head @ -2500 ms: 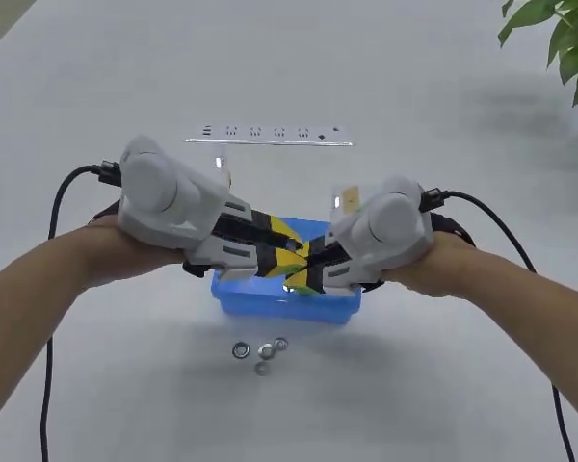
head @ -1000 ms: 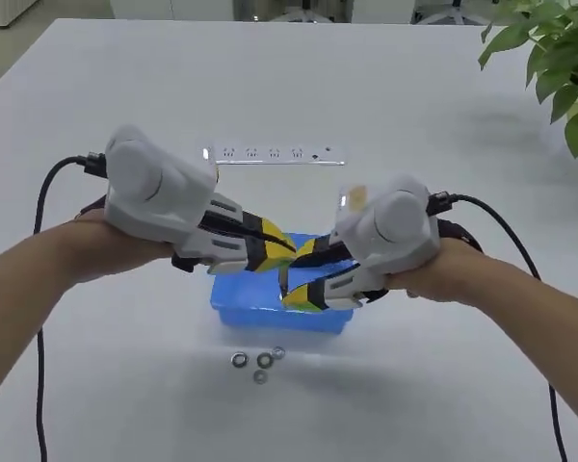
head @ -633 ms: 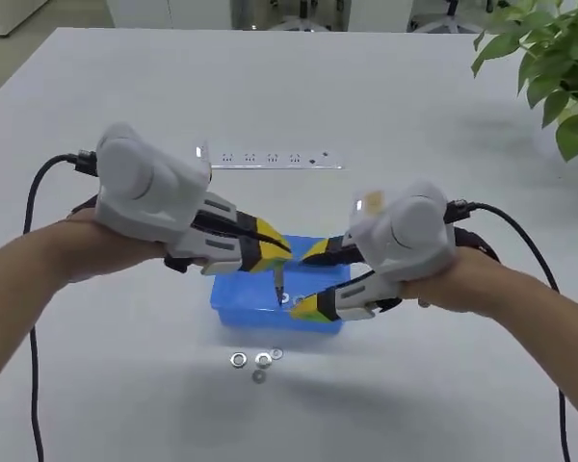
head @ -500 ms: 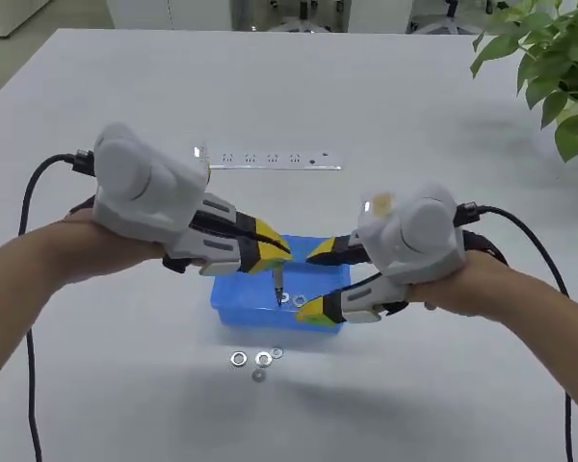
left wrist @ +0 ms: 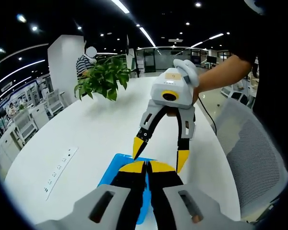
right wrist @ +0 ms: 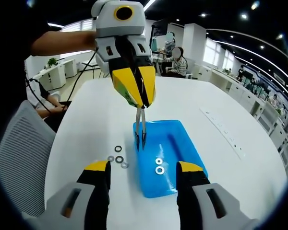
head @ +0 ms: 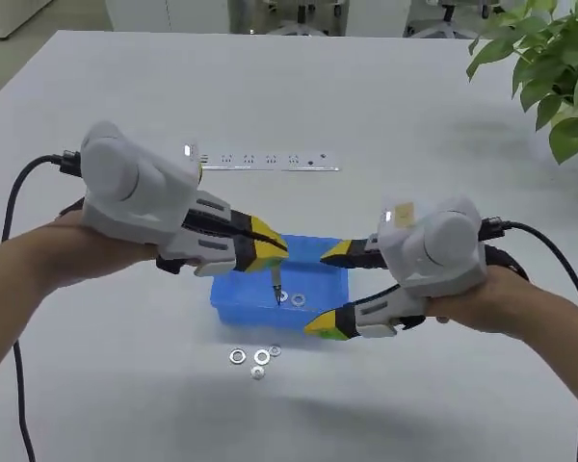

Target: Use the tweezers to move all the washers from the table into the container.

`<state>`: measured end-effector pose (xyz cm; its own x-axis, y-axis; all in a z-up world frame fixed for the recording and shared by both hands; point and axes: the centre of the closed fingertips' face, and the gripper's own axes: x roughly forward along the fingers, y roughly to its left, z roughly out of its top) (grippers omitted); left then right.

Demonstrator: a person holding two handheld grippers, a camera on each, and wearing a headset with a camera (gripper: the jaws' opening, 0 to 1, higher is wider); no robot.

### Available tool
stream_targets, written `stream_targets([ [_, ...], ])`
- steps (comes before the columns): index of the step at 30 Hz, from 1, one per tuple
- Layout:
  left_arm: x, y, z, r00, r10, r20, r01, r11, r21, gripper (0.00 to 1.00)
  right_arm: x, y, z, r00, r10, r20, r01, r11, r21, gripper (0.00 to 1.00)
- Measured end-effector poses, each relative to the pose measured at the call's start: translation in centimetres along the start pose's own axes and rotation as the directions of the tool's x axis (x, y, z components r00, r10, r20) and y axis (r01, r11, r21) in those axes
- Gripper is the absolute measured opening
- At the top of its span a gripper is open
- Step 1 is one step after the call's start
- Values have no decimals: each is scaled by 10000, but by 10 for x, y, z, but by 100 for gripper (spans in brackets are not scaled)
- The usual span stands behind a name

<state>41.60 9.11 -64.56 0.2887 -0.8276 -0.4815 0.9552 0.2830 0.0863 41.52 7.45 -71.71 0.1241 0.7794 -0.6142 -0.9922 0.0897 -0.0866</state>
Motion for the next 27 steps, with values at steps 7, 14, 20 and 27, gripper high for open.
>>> stream_targets([
  [7,-3,-9,0,9999,-106,2,106,9999,26,6,-5,6,-5,10000,-66,22,66,9999,148,59],
  [14,-2,-20,-5,9994,-331,-47,331,9994,88,6,-7,12,-11,9999,-119,65,117,9994,316,63],
  [20,2,-26,-11,9988,-475,-129,477,9986,205,6,-10,15,-12,9997,-191,146,185,9991,383,66],
  [27,7,-32,-20,9980,-596,-233,599,9981,127,6,-10,18,-17,9996,-224,154,216,9983,532,69],
])
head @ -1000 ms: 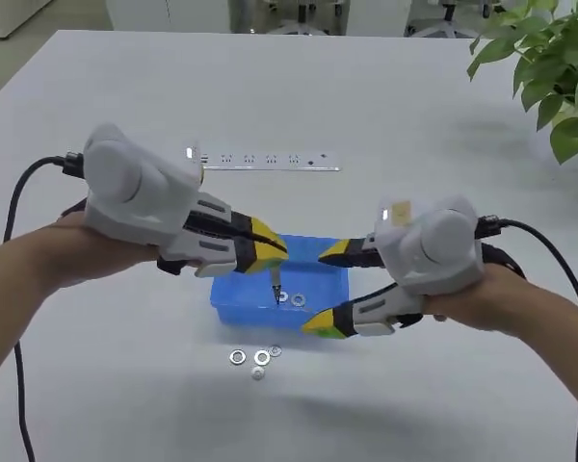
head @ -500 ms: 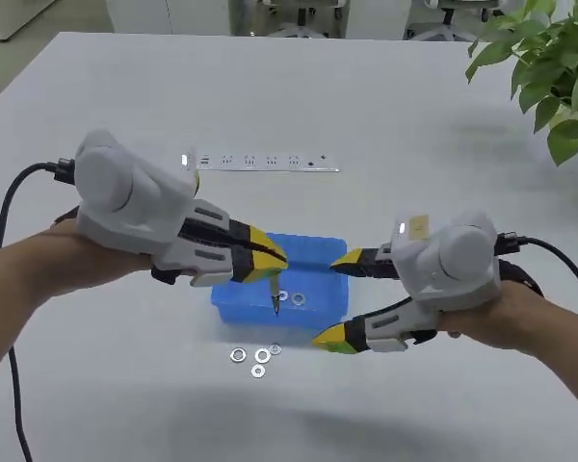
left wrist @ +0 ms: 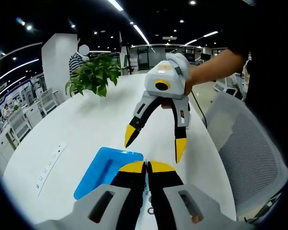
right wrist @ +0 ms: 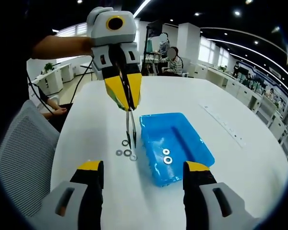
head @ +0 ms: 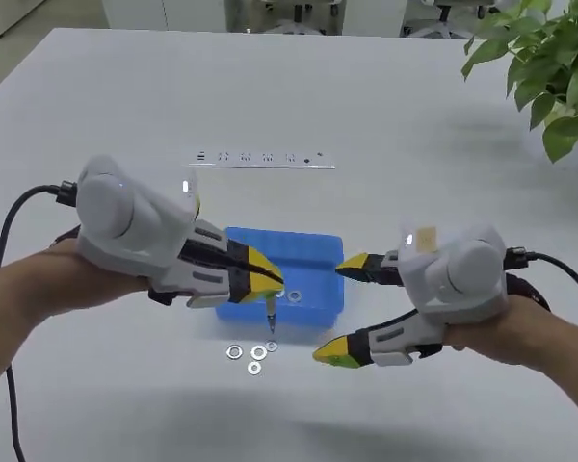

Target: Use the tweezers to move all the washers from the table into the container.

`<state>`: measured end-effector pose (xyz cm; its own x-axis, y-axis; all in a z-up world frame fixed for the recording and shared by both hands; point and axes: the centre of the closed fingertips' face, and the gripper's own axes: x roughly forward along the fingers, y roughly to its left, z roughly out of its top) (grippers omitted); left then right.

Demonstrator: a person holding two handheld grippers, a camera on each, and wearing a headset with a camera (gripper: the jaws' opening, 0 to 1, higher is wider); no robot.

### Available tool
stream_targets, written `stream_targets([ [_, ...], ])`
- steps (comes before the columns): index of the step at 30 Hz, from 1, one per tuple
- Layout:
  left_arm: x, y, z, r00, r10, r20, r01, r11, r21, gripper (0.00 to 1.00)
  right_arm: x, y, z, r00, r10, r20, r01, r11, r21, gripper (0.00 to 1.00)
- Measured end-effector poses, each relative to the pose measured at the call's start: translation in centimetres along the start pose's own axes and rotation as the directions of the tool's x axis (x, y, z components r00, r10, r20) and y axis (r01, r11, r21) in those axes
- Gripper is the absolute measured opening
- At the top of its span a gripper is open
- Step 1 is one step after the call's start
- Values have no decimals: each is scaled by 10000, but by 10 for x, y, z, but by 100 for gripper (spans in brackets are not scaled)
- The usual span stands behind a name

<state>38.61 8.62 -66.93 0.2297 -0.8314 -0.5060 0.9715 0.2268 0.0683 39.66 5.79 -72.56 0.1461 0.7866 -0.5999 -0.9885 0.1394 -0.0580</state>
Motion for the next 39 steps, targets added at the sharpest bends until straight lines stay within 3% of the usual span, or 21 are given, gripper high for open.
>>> stream_targets([
  [28,15,-7,-22,9991,-276,-328,274,9996,-73,6,2,9,-14,9996,101,-251,-94,9996,273,72],
  [35,16,-8,-33,9977,-261,-630,263,9996,35,6,6,12,-14,9992,228,-319,-223,9996,151,71],
  [39,15,-7,-31,9988,-241,-418,237,9997,-101,6,9,14,-12,9991,312,-290,-310,9995,83,71],
])
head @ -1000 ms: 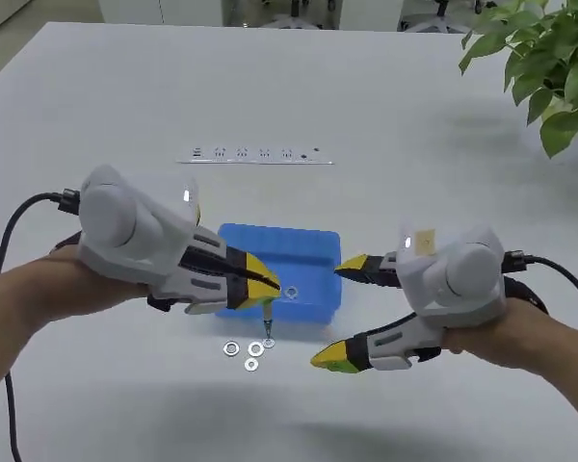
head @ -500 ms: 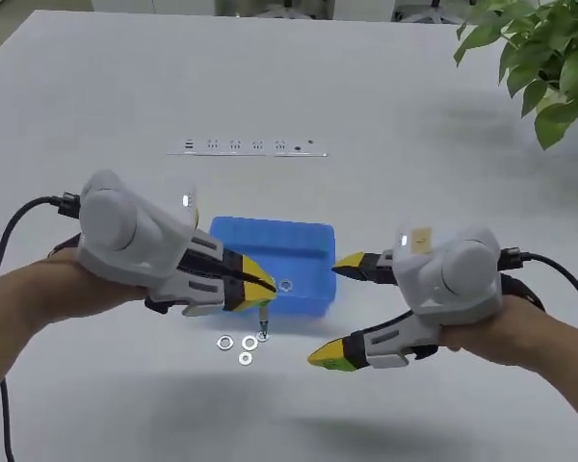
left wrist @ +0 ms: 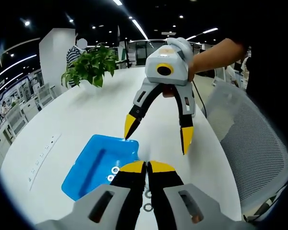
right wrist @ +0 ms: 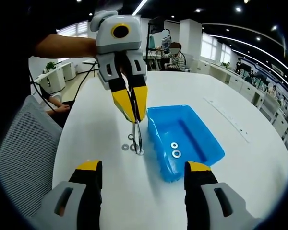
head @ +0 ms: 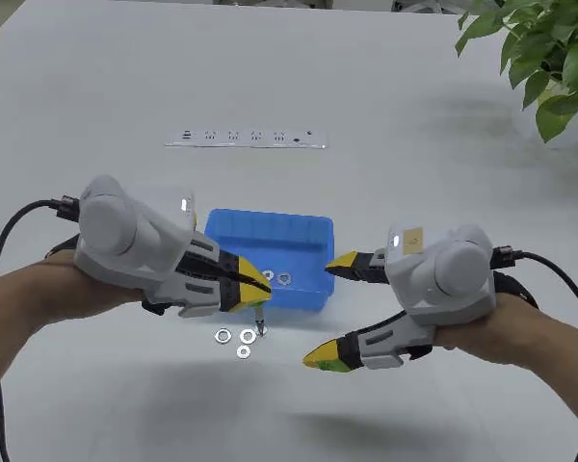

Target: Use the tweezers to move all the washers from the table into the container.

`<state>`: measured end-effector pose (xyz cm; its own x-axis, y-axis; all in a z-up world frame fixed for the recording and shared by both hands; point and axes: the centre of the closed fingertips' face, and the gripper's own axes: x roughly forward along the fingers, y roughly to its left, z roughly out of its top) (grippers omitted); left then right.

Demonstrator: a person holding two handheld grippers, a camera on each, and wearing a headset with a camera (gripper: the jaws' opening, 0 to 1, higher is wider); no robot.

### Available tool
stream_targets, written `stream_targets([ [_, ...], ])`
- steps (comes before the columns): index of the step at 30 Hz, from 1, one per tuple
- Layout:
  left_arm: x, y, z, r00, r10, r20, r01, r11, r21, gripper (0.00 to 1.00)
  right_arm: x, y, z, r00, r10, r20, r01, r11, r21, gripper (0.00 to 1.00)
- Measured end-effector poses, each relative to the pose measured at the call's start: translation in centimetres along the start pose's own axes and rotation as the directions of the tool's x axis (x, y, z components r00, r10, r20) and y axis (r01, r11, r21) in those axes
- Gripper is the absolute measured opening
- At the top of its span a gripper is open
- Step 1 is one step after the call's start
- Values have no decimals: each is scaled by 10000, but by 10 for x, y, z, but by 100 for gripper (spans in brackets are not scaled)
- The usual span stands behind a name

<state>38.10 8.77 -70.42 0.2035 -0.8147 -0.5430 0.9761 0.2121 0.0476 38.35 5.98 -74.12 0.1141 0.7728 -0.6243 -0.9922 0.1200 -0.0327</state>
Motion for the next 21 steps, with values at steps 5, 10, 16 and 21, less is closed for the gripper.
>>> stream_targets([
  [5,-1,-1,-1,9998,-194,-22,194,9998,82,6,5,3,5,9999,157,37,-156,9998,-116,69],
  [10,-2,-1,-2,9996,-284,-48,285,9995,166,6,13,7,11,9992,390,106,-385,9985,-392,66],
  [16,-2,-2,-3,9994,-335,-74,336,9992,206,6,22,10,18,9977,639,239,-622,9959,-660,51],
  [21,-2,0,-4,9995,-307,-111,308,9994,157,6,31,11,25,9963,802,323,-771,9931,-879,37],
])
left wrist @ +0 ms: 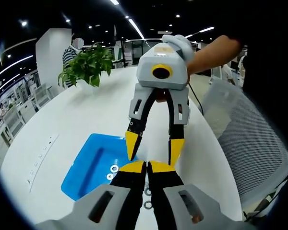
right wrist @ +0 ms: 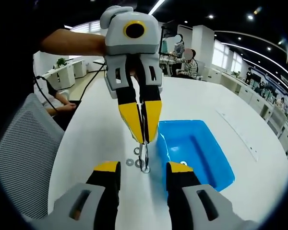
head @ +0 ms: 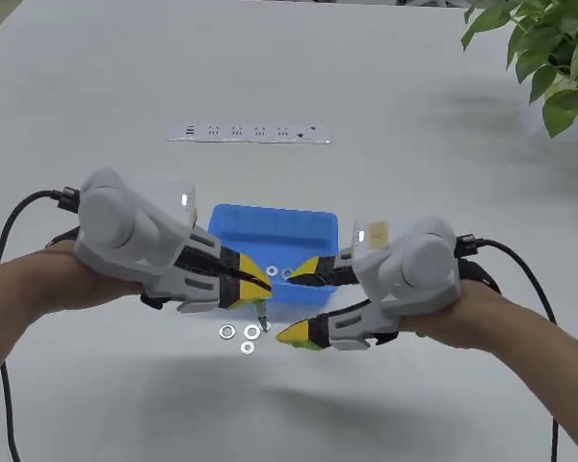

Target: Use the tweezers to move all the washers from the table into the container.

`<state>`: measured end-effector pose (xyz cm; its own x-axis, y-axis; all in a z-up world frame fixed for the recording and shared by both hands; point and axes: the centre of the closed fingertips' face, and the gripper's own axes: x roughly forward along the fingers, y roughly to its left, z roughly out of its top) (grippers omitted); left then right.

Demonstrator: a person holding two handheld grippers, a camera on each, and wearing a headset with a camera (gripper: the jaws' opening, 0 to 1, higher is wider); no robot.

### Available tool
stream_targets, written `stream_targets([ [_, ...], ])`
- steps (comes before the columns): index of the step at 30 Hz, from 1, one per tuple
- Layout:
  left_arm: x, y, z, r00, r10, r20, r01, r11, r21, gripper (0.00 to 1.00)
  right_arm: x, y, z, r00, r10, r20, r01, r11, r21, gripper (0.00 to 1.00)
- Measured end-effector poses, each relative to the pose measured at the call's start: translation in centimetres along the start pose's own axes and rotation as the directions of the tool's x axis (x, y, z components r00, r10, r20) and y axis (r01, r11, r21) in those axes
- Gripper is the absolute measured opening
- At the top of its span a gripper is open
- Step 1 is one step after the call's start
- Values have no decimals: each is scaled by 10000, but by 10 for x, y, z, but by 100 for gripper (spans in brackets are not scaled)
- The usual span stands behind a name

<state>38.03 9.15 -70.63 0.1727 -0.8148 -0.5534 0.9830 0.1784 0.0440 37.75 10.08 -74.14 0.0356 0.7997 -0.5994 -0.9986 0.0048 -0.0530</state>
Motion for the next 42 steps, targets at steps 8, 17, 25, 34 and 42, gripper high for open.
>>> stream_targets([
  [8,1,3,-1,10000,-13,-72,13,10000,-27,6,13,1,0,9997,223,-49,-224,9997,-46,26],
  [17,4,2,0,9999,-120,-74,120,9999,-26,6,27,1,-8,9986,325,-408,-355,9965,-756,18],
  [25,4,2,-1,9998,-125,-131,125,9999,-20,6,31,-1,-3,9994,274,-223,-287,9978,-591,12],
  [34,4,0,-1,9998,-145,-149,145,9999,-49,6,33,1,-5,9995,268,-180,-277,9984,-502,10],
  [42,7,-2,1,9999,-136,-15,136,9998,-164,6,32,1,-6,9995,255,-185,-259,9994,-222,8],
])
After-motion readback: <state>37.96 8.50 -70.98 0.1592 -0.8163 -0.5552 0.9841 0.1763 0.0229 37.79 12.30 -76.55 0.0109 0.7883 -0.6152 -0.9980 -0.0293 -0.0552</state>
